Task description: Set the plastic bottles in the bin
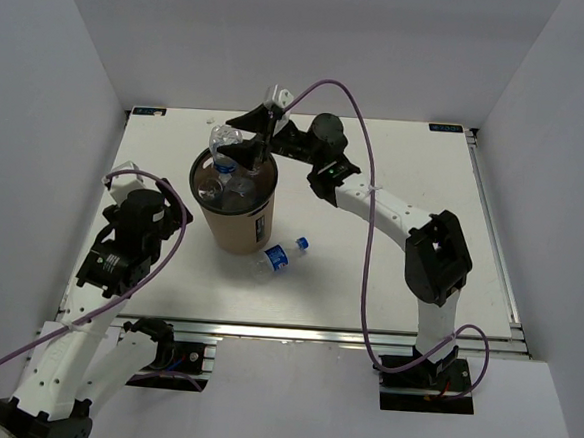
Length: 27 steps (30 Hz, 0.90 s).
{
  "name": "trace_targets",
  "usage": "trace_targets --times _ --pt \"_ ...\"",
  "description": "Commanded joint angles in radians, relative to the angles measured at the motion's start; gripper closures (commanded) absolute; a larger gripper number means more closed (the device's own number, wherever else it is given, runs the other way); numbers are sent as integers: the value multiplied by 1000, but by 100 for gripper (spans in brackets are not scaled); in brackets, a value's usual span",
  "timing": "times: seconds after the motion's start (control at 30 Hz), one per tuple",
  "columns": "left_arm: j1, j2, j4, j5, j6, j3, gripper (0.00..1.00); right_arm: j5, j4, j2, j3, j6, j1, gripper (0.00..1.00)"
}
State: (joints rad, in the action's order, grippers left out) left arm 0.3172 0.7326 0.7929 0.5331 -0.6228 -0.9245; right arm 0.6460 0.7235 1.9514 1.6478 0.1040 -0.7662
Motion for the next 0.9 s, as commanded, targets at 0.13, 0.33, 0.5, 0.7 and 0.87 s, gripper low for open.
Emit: trace_targets --times 0.13,0.33,0.5,0.7,0.87 --pt "0 -4 -12 -1 28 1 2 -83 -182 49 50 -67 -4 67" --pt "0 -24 2 -16 29 3 2 -232 -291 38 -64 -78 -5 72" --pt "0 -45 0 -51 40 -8 2 -340 -331 9 -135 -130 -19 61" --pt "0 -32 -34 -142 81 -83 2 -342 -443 6 -2 -170 -31 23" --pt "2 17 -132 -309 87 -215 2 -240 -503 -25 173 -116 -31 11"
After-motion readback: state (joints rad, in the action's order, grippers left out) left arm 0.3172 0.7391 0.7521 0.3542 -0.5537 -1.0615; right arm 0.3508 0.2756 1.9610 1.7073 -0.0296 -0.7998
